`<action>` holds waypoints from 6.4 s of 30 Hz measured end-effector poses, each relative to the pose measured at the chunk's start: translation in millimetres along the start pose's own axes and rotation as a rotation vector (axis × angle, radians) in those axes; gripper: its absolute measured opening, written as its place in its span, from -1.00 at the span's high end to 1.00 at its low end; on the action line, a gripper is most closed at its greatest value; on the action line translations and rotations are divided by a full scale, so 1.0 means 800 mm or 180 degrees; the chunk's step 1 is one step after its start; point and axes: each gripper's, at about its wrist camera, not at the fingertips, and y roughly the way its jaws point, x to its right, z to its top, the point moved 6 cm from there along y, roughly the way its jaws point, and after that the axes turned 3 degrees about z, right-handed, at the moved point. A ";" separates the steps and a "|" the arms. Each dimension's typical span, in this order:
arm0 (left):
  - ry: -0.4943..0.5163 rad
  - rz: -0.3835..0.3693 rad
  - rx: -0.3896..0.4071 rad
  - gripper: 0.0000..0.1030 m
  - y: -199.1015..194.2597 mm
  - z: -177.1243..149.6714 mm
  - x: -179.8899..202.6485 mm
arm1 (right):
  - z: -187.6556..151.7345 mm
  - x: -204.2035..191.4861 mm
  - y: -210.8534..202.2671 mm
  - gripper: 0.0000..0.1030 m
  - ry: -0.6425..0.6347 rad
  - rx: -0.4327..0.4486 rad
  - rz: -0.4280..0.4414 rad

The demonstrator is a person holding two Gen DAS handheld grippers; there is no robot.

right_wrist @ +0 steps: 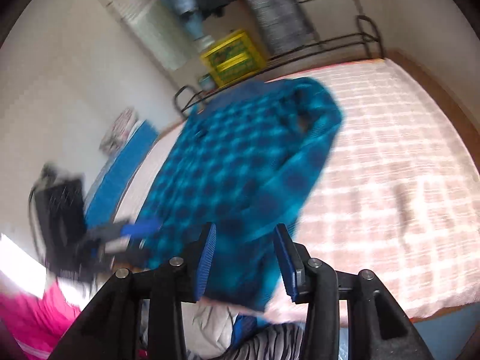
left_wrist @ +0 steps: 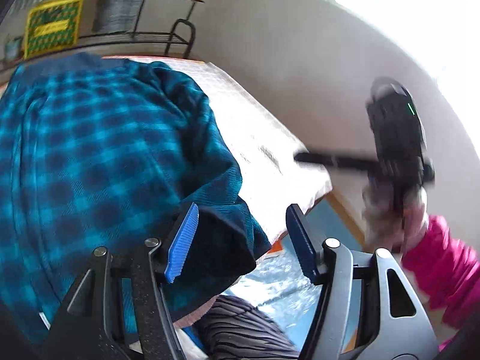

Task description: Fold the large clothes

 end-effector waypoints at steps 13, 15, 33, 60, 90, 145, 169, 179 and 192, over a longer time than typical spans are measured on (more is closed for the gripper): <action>0.0551 0.0355 -0.0444 0.97 0.063 -0.036 0.012 | 0.106 0.166 0.134 0.08 0.1275 0.0013 0.0208; 0.0407 0.0220 -0.0345 0.97 0.046 -0.032 0.014 | 0.114 0.174 0.157 0.08 0.1414 0.0038 0.0290; -0.0033 -0.0220 -0.0005 0.98 -0.005 -0.028 0.020 | 0.223 0.059 0.128 0.96 0.0149 0.0213 -0.0619; -0.1228 0.0112 0.0023 -0.24 -0.039 -0.061 -0.146 | 0.024 -0.034 0.100 0.08 -0.0056 -0.0510 -0.0143; -0.1776 0.0006 0.0120 0.65 -0.042 -0.066 -0.177 | 0.084 0.041 0.201 0.94 0.0880 -0.0349 0.0298; -0.0613 0.0007 -0.0090 0.93 0.022 -0.019 -0.094 | 0.119 0.016 0.047 0.47 -0.0405 -0.0087 -0.0458; -0.0389 -0.0155 -0.0462 0.93 0.062 -0.106 -0.070 | 0.331 0.039 0.334 0.21 -0.0410 -0.0628 -0.0829; -0.0198 -0.0147 -0.0479 0.93 0.063 -0.105 -0.066 | 0.322 0.053 0.375 0.11 -0.0220 -0.0601 -0.0574; -0.0488 -0.0258 -0.0073 0.93 -0.025 -0.076 -0.077 | 0.209 -0.018 0.060 0.11 -0.0544 -0.0093 -0.0109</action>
